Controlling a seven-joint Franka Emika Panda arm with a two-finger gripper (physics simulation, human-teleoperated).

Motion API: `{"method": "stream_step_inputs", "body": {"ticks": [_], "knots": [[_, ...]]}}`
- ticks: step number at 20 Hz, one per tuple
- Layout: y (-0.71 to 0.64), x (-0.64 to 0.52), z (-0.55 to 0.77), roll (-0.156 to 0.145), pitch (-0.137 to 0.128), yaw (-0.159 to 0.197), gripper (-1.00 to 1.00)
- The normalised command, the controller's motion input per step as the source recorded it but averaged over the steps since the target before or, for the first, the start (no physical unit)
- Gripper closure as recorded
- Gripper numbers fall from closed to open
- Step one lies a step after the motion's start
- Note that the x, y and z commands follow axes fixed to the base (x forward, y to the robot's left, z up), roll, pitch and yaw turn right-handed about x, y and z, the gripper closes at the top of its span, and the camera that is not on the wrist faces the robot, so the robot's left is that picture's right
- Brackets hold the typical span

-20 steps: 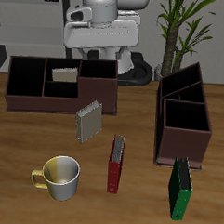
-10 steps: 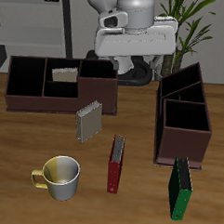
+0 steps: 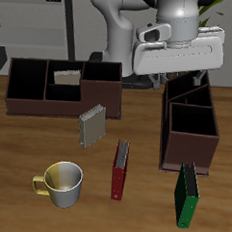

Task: Place the right yellow book into the back desk caddy's back compartment and place the green book into the left desk caddy's back compartment and place the left yellow book into the left desk caddy's left compartment

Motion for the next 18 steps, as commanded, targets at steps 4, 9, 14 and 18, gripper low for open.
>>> {"method": "stream_step_inputs", "body": {"ticks": [4,9,14,18], "knots": [[0.08,0.39,-0.09,-0.061,0.006,-0.023,-1.0],[0.01,0.38,-0.34,-0.061,0.047,-0.055,-1.0],[0.13,0.26,-0.31,-0.054,0.024,0.011,-1.0],[0.3,0.24,-0.26,0.012,0.019,0.011,-1.0]]}}
